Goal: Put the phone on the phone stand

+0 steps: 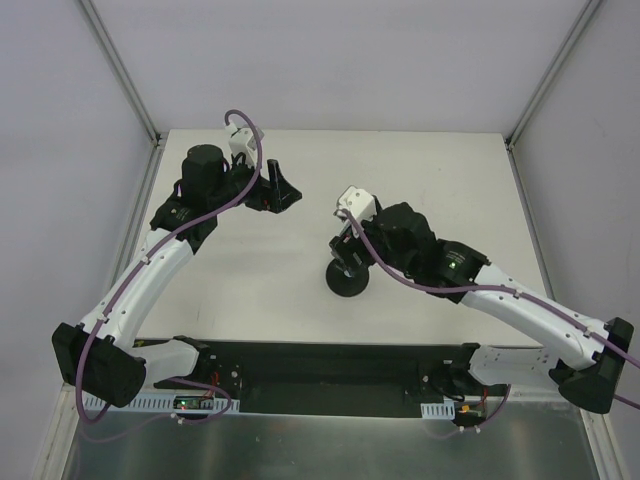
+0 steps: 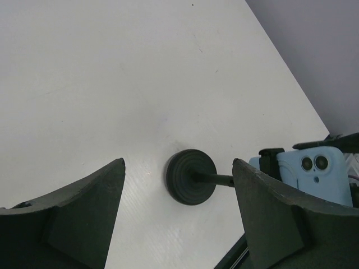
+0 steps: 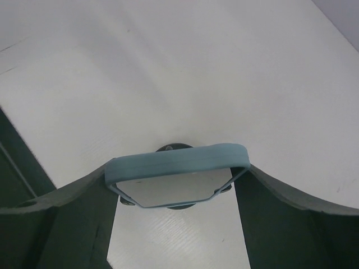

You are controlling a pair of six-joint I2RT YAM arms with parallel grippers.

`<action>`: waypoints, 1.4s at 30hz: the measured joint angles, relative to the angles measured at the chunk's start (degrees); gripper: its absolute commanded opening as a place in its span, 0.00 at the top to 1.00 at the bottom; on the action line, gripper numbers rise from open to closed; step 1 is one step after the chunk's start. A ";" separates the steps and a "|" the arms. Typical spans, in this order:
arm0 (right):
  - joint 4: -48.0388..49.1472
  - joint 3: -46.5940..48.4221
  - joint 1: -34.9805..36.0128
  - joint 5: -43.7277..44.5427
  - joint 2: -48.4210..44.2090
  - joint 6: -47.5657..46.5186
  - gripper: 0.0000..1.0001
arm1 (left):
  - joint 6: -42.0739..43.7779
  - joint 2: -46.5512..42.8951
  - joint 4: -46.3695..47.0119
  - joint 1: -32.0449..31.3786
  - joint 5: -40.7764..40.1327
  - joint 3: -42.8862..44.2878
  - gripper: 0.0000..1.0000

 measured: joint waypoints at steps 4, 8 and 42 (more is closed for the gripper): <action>0.15 -1.49 -0.11 -10.78 -2.14 -5.75 1.00 | -0.04 0.17 0.02 0.00 0.09 0.00 0.25; -0.59 -1.60 -0.13 -19.85 -2.19 -8.72 1.00 | -0.04 0.57 0.04 0.00 0.46 0.00 0.25; -5.92 1.79 -0.96 -36.17 1.14 -13.60 0.46 | -0.11 1.31 0.20 0.00 1.60 -0.52 0.25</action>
